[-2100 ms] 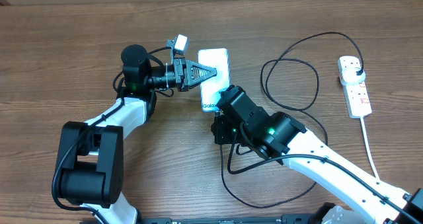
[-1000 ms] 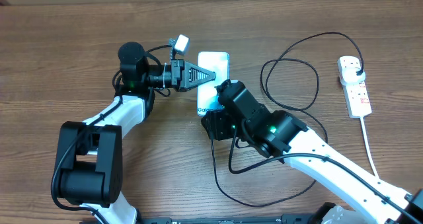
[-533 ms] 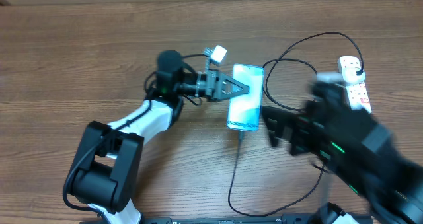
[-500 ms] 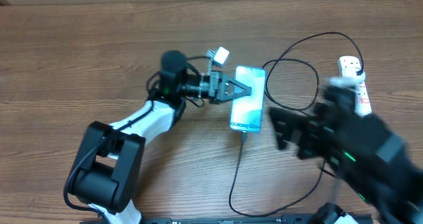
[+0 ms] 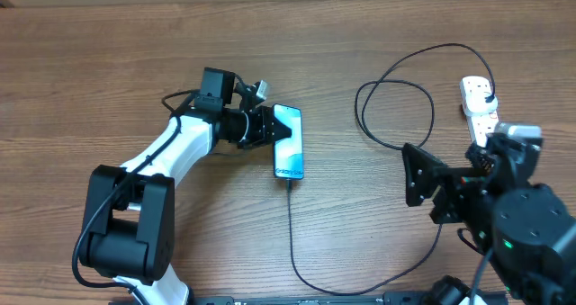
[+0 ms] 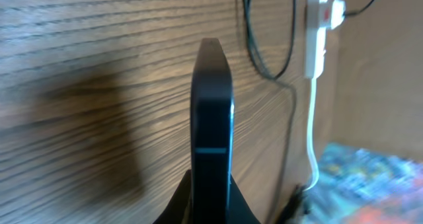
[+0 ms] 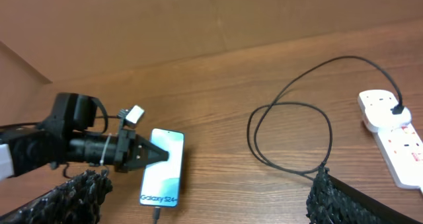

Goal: Plug charger to phone and switch on socket

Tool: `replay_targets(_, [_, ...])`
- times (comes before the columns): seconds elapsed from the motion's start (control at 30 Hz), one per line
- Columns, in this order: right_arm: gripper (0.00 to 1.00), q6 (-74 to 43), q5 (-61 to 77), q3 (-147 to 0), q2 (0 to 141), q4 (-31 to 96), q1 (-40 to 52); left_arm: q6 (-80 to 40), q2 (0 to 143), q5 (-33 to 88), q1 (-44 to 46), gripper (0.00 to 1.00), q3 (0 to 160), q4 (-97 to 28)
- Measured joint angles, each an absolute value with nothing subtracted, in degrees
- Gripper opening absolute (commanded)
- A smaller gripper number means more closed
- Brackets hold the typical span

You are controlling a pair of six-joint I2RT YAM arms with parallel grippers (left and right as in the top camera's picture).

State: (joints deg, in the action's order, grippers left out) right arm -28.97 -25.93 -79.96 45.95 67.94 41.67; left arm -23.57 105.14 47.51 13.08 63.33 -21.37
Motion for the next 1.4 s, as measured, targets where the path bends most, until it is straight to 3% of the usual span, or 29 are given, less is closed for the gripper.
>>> replay_targets(0.2, [1.0, -30.6, -26.0, -79.5, 48.2, 64.4, 41.7, -13.2, 105.6, 47.0, 13.0, 0.04, 63.4, -24.1])
replay_targets(0.7, [1.0, -31.3, -26.0, -79.5, 51.6, 54.9, 41.6, -10.9, 114.0, 48.9, 13.0, 0.07, 63.8, -24.3])
replay_targets(1.4, [1.0, -31.5, -21.8, -79.5, 58.2, 56.1, 41.7, -11.4, 115.7, 46.0, 13.0, 0.51, 64.7, -24.2])
